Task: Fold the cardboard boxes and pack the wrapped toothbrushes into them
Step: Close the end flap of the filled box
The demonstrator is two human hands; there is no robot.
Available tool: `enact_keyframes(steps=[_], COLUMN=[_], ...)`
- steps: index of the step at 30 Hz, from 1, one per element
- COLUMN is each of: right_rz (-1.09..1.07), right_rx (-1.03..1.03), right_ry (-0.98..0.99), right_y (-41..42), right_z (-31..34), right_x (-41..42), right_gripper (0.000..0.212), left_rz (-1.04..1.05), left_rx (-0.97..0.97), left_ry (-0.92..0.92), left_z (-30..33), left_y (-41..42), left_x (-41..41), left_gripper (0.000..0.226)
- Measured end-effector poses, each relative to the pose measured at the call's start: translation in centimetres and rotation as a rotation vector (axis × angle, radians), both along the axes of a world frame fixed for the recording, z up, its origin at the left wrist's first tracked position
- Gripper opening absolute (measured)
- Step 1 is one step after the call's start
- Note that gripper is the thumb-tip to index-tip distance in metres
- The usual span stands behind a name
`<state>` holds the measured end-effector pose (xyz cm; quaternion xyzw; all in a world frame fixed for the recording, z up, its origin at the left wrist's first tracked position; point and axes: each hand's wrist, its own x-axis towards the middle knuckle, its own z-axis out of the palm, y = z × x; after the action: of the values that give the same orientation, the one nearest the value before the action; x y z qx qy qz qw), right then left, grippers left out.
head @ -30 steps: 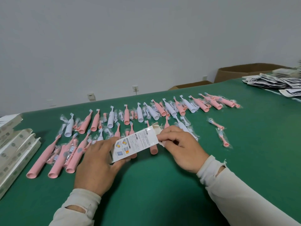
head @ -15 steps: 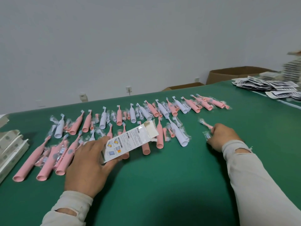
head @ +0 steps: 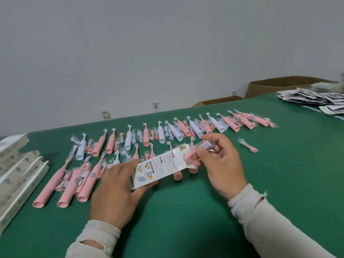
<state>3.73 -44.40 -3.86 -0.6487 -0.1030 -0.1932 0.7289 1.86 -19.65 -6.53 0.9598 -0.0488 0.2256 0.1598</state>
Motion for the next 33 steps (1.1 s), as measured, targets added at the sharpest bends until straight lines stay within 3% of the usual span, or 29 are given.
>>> enact_keyframes(steps=[4,9,13,18,24,28,33], right_rz=[-0.104,-0.006,0.09,-0.088,-0.076,-0.103,-0.085], right_rx=[-0.034,0.128,0.144,-0.017,-0.003,-0.136,-0.094], right_ry=[0.005,0.141,0.227,0.196,0.158,0.11,0.091], right_y=[-0.2,-0.1,0.4,0.5,0.1,0.5,0.5], right_z=[-0.1,-0.6,-1.3,-1.6,-1.6,-1.9,-1.9], right_x=[0.4,0.8,0.7,0.9,0.9,0.9,0.8], right_gripper=[0.04,0.023,0.017,0.038,0.011,0.015,0.026], left_rz=[-0.005,-0.027,-0.033,-0.033,-0.025,-0.024,-0.021], left_rx=[0.0,-0.007,0.016,0.012,-0.021,-0.014,-0.004], left_ry=[0.003,0.005,-0.006,-0.015,-0.021,-0.023,-0.024], left_z=[0.0,0.1,0.2,0.1,0.1,0.1,0.1], left_y=[-0.3,-0.3,-0.5,-0.5,-0.5,-0.5,-0.4], left_x=[-0.2,-0.2,-0.5,-0.4,-0.5,-0.4,-0.4], left_gripper=[0.072,0.067,0.064,0.062,0.063,0.064,0.065])
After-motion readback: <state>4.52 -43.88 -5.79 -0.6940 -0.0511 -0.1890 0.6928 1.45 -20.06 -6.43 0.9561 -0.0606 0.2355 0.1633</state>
